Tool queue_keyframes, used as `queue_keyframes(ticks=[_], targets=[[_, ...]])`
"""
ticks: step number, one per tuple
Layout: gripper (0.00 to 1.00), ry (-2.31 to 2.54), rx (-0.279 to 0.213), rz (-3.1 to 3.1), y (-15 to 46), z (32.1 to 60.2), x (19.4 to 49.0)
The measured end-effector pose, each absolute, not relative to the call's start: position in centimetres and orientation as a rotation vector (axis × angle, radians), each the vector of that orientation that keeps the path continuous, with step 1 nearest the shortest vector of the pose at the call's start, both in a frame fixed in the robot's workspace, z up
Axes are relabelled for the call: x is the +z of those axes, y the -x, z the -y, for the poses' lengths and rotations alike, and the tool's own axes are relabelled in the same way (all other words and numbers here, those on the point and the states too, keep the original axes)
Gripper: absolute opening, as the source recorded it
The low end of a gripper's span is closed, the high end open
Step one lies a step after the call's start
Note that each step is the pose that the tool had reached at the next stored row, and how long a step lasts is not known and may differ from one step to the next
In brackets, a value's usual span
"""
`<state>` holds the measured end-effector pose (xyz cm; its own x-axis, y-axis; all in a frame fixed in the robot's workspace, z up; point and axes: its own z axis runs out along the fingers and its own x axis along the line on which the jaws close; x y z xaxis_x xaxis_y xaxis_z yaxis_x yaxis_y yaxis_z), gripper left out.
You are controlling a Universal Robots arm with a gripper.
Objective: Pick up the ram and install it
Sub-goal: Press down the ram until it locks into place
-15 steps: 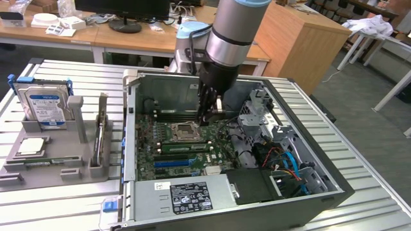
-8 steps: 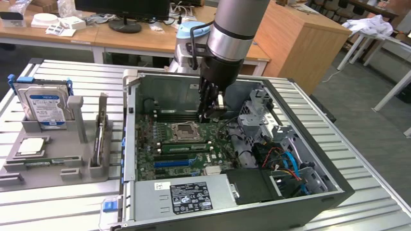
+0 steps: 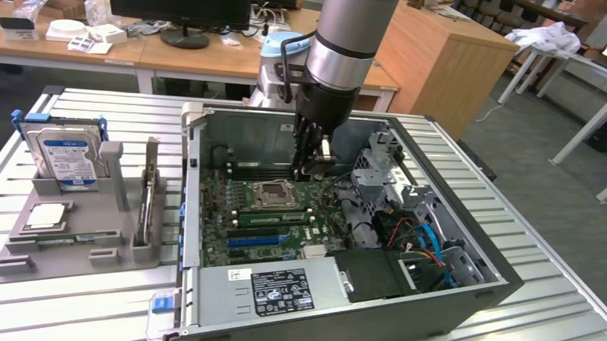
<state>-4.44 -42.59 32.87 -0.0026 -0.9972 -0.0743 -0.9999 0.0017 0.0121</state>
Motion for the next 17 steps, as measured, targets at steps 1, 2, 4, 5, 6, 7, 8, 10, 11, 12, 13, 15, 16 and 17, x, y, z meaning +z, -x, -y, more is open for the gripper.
queue_keyframes(ticks=[1,2,4,5,6,7,8,10,11,12,13,15,16,17], targets=[[0.37,2.187,0.095,-2.192,4.43,42.59,32.87],[0.37,2.187,0.095,-2.192,4.43,42.59,32.87],[0.37,2.187,0.095,-2.192,4.43,42.59,32.87],[0.36,2.187,0.095,-2.192,4.44,42.59,32.87],[0.29,2.187,0.095,-2.192,4.43,42.59,32.87],[0.29,2.187,0.095,-2.192,4.43,42.59,32.87],[0.23,2.187,0.095,-2.192,4.43,42.59,32.87],[0.17,2.187,0.095,-2.192,4.43,42.59,32.87],[0.11,2.187,0.095,-2.192,4.43,42.59,32.87],[0.11,2.187,0.095,-2.192,4.44,42.59,32.87],[0.11,2.187,0.095,-2.192,4.43,42.59,32.87],[0.11,2.187,0.095,-2.192,4.43,42.59,32.87],[0.11,2.187,0.095,-2.192,4.42,42.59,32.87],[0.11,2.187,0.095,-2.191,4.39,42.59,32.87]])
